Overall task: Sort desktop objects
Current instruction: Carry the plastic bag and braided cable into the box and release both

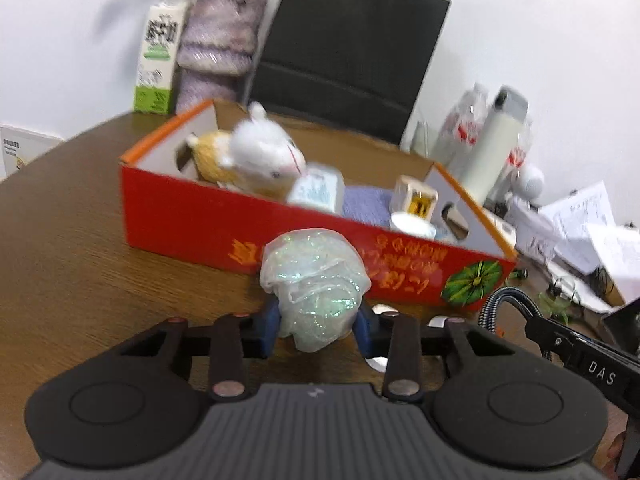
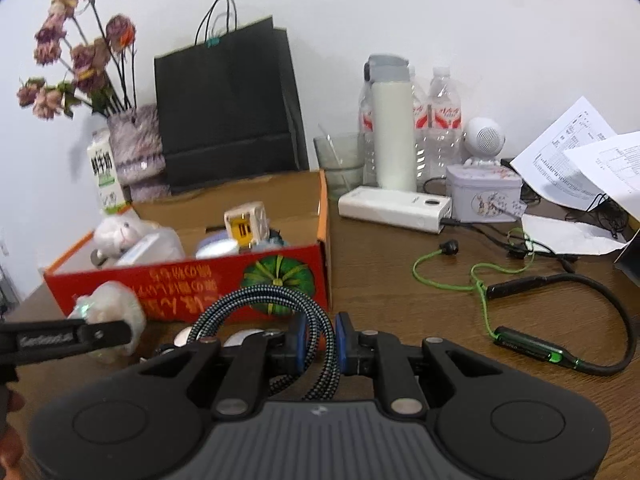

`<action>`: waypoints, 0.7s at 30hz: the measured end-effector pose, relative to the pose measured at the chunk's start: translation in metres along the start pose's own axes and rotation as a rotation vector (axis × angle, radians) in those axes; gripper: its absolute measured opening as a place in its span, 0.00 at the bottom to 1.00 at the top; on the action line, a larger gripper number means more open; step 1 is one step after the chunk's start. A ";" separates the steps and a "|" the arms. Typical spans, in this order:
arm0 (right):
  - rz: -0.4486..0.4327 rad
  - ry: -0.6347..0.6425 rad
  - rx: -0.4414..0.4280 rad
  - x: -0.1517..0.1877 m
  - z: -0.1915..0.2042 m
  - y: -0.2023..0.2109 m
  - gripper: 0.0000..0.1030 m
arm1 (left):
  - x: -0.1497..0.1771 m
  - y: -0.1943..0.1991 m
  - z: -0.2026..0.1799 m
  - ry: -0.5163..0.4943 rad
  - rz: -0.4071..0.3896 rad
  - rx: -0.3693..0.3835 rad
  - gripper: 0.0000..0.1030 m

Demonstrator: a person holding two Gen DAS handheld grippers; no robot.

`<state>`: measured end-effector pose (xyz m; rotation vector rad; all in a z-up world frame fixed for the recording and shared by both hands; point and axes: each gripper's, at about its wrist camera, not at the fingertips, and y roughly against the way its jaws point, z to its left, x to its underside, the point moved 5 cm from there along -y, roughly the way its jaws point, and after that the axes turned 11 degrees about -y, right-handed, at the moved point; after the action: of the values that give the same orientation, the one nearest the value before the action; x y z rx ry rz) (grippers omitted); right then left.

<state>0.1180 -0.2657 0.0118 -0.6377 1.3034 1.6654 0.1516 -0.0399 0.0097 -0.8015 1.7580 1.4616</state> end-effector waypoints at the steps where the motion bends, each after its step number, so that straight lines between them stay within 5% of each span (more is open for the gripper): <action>1: -0.011 -0.008 -0.005 -0.002 0.000 0.002 0.13 | -0.003 0.006 0.003 0.009 -0.021 -0.003 0.36; 13: -0.207 -0.083 -0.075 -0.082 0.049 0.001 0.13 | -0.097 0.025 0.009 0.108 -0.232 0.006 0.36; 21: -0.175 -0.077 -0.032 -0.102 0.076 -0.067 0.13 | -0.124 -0.014 0.024 0.085 -0.244 -0.048 0.37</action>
<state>0.2336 -0.2259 0.0873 -0.6806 1.1354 1.5553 0.2353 -0.0156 0.1019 -1.0766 1.6259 1.3282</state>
